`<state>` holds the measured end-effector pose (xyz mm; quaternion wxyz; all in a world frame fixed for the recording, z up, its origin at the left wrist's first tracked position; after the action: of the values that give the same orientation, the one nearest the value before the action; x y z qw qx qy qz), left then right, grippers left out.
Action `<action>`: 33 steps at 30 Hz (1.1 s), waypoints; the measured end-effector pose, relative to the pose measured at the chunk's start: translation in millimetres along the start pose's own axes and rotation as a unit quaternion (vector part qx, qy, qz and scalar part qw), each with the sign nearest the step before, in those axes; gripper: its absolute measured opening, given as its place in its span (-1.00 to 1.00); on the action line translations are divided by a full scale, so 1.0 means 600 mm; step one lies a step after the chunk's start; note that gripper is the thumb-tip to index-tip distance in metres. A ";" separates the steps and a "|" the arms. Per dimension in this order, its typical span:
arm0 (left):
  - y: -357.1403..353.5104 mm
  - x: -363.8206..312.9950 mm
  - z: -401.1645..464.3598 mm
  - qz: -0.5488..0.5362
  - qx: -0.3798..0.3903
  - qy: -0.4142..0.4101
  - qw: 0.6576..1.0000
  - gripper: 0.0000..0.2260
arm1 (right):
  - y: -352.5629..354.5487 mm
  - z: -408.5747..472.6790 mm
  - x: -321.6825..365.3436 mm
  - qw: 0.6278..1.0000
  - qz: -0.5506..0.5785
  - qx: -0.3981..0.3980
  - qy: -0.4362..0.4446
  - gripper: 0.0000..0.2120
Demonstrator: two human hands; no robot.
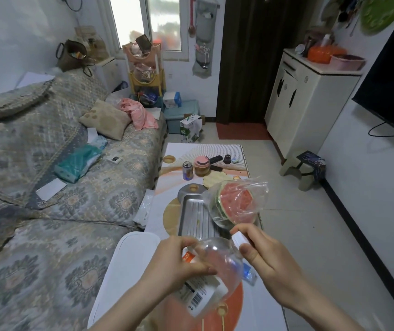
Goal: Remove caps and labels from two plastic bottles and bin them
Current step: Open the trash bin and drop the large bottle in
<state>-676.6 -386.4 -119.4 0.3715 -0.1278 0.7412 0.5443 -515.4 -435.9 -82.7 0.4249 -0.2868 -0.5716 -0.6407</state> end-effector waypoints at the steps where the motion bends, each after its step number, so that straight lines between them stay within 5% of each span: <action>1: -0.014 0.006 -0.002 -0.002 0.011 -0.005 1.000 -0.79 | -0.006 -0.001 -0.010 1.000 0.000 0.004 -0.013 -0.70; 7: -0.077 0.072 -0.016 -0.017 0.032 0.033 0.999 -0.74 | -0.078 -0.025 -0.064 0.990 -0.031 0.102 -0.091 -0.70; 10: -0.091 0.139 -0.033 -0.099 0.044 0.076 0.991 -0.57 | -0.080 -0.039 -0.089 0.988 -0.063 0.073 -0.116 -0.68; 13: -0.070 0.238 -0.057 0.085 -0.020 0.138 0.986 -0.55 | -0.064 -0.055 -0.108 0.986 -0.061 0.031 -0.150 -0.74; 16: -0.096 0.318 -0.067 0.312 0.067 0.164 0.933 -0.39 | -0.063 -0.074 -0.121 0.982 -0.057 0.034 -0.175 -0.65; 20: -0.134 0.361 -0.059 0.363 0.126 0.142 0.912 -0.39 | -0.071 -0.095 -0.131 0.974 -0.056 0.052 -0.213 -0.68; 26: -0.116 0.328 -0.028 0.448 0.033 0.041 0.892 -0.52 | -0.076 -0.117 -0.157 0.960 -0.054 0.044 -0.271 -0.82; 29: -0.145 0.360 -0.019 0.459 0.123 0.075 0.876 -0.53 | -0.070 -0.117 -0.155 0.959 -0.054 0.023 -0.277 -0.81; 33: -0.145 0.378 -0.036 0.437 0.124 0.096 0.885 -0.47 | -0.066 -0.122 -0.160 0.955 -0.041 0.006 -0.293 -0.84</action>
<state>-790.6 -390.0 -335.2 0.0355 0.2047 0.8153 0.5404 -495.9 -486.9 -197.6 0.2140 -0.4352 -0.6863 -0.5420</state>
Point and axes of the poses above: each hand's wrist, its own z-axis towards the middle knuckle, its own y-axis out of the back of the hand, x = y × z, the point moved 9 cm from there along z, towards the middle knuckle, and after that the axes turned 12 degrees about z, right-handed, at the moved point
